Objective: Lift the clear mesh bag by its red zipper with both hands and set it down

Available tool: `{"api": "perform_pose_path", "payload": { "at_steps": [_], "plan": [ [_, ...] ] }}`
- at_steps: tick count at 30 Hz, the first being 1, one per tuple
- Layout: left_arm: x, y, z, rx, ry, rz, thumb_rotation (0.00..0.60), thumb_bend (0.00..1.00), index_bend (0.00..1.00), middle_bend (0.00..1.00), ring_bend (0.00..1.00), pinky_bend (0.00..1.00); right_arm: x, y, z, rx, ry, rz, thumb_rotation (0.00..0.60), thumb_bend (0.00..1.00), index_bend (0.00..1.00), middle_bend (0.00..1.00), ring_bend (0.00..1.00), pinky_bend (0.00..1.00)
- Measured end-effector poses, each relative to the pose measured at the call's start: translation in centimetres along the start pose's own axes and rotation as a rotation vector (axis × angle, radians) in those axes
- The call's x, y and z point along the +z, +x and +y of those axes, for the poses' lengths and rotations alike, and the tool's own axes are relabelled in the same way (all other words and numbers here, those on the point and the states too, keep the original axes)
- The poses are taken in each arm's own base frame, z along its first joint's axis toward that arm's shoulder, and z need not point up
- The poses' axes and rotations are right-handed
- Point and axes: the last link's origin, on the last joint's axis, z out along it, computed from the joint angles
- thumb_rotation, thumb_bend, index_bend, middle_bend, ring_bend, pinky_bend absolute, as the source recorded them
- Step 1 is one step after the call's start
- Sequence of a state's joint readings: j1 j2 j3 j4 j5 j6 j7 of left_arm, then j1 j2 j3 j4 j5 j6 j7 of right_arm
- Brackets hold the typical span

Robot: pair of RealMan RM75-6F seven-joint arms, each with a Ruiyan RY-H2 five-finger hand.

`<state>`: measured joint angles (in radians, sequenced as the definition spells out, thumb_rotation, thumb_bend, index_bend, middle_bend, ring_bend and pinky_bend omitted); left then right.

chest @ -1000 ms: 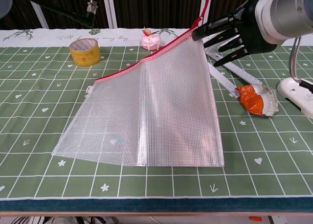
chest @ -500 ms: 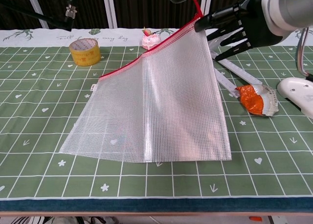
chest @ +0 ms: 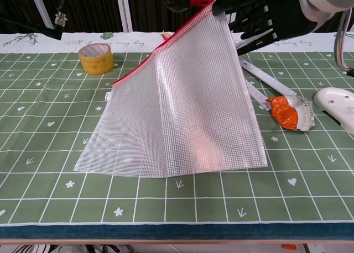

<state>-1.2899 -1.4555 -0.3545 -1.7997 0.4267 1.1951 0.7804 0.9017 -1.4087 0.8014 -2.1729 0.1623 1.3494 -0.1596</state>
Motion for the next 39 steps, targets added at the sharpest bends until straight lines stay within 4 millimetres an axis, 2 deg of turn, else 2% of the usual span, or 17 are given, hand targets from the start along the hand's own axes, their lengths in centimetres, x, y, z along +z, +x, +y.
{"api": "perform_pose_path", "payload": {
  "at_steps": [11,20,32,39],
  "plan": [
    [-0.2,-0.3,-1.4,0.004,0.023,-0.009,0.600,0.39,0.58,0.11,0.00,0.00,-0.1,0.6,-0.6,0.035,0.007,0.016,0.600,0.53,0.66,0.21,0.01,0.21],
    [-0.5,0.1,-3.0,0.008,0.055,0.001,0.600,0.39,0.58,0.11,0.00,0.00,0.2,1.9,-1.0,0.046,0.011,0.055,0.600,0.53,0.66,0.21,0.01,0.21],
    [-1.5,0.5,-6.3,0.020,0.121,0.004,0.600,0.39,0.58,0.11,0.00,0.00,0.5,3.9,-1.4,0.051,0.018,0.108,0.600,0.53,0.66,0.21,0.01,0.21],
    [-2.9,1.2,-9.3,0.006,0.180,0.015,0.600,0.39,0.58,0.11,0.00,0.00,0.8,6.1,-1.1,0.043,0.012,0.168,0.600,0.53,0.66,0.21,0.01,0.21]
  ]
}}
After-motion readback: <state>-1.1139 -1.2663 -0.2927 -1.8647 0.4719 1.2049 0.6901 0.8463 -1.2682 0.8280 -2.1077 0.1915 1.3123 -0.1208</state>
